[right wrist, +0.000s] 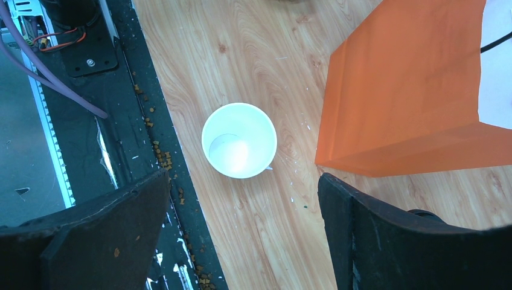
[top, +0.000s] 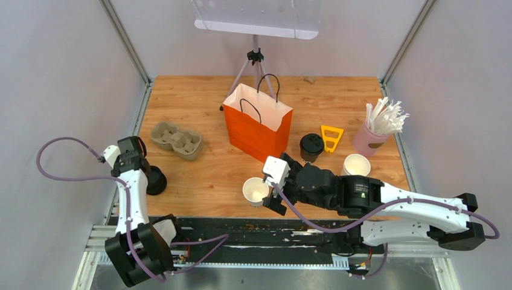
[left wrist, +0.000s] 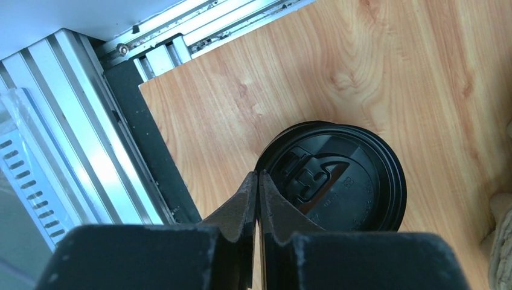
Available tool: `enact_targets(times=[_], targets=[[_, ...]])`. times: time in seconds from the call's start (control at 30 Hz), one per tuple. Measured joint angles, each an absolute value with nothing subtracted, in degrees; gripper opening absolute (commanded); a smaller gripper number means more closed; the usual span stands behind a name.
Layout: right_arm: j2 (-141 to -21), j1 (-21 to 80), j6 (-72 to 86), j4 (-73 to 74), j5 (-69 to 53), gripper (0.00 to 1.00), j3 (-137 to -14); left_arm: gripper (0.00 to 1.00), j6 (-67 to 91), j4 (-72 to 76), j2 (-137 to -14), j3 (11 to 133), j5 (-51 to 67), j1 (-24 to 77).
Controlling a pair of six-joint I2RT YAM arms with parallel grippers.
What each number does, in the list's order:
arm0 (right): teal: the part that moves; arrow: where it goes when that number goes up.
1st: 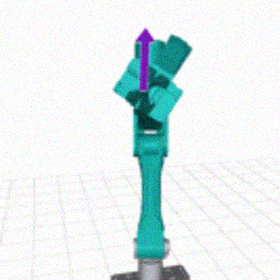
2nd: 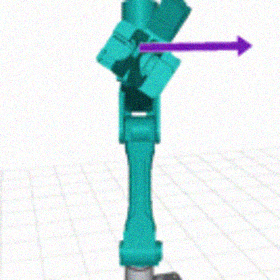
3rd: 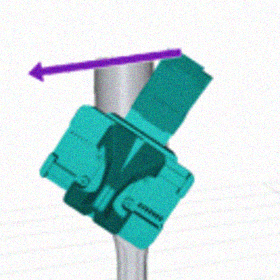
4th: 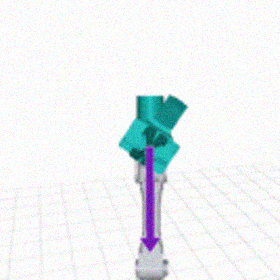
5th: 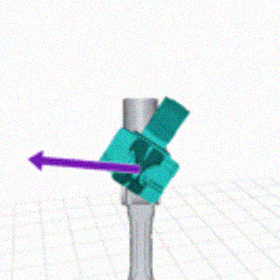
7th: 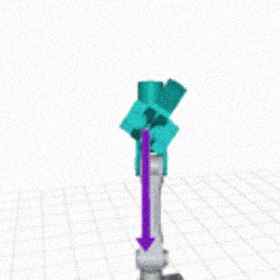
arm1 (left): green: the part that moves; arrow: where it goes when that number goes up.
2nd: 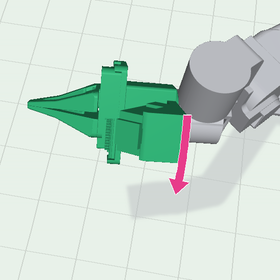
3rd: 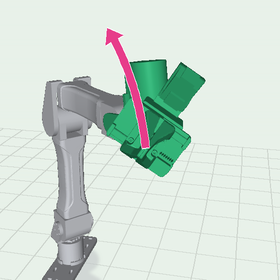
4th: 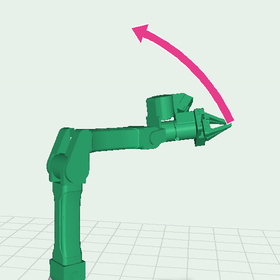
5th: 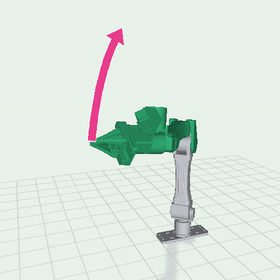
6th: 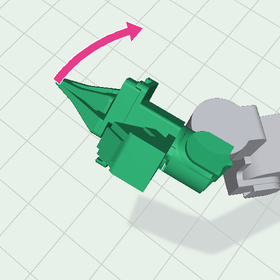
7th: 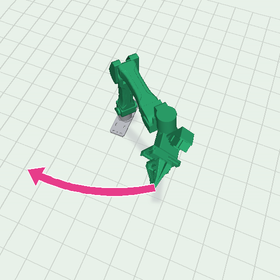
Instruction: Pack the takeout coffee
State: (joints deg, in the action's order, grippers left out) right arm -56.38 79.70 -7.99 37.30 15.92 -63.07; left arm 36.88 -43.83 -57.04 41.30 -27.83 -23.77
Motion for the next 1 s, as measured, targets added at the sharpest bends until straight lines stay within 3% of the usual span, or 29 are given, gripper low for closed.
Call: enact_targets(times=[0.13, 0.53, 0.63, 0.77, 0.93, 0.97, 1.0], targets=[[-56.4, 79.7, -8.0, 37.3, 15.9, 0.93, -63.1, 0.0, 36.7, -43.9, -57.0, 41.3, -28.1, -23.8], [-56.6, 79.7, -8.0, 37.3, 15.9, 0.93, -63.1, 0.0, 37.1, -45.2, -53.6, 41.3, -28.2, -23.8], [-56.6, 79.7, -8.0, 37.3, 15.9, 0.93, -63.1, 0.06, 37.1, -45.6, -53.5, 41.5, -28.2, -23.8], [-56.6, 79.7, -8.0, 37.2, 15.9, 0.93, -63.1, 0.0, 36.9, -45.5, -53.8, 41.5, -28.0, -23.8], [-56.6, 79.7, -8.0, 37.2, 15.6, 0.93, -63.1, 0.14, 36.8, -45.5, -54.6, 41.5, -27.4, -23.8], [-56.6, 79.7, -8.0, 37.2, 15.4, 0.93, -63.1, 0.11, 36.7, -45.5, -54.6, 41.5, -27.4, -23.8], [-56.6, 79.7, -8.0, 37.2, 15.3, 0.93, -63.1, 0.02, 36.7, -45.5, -54.5, 41.5, -27.3, -23.8]])
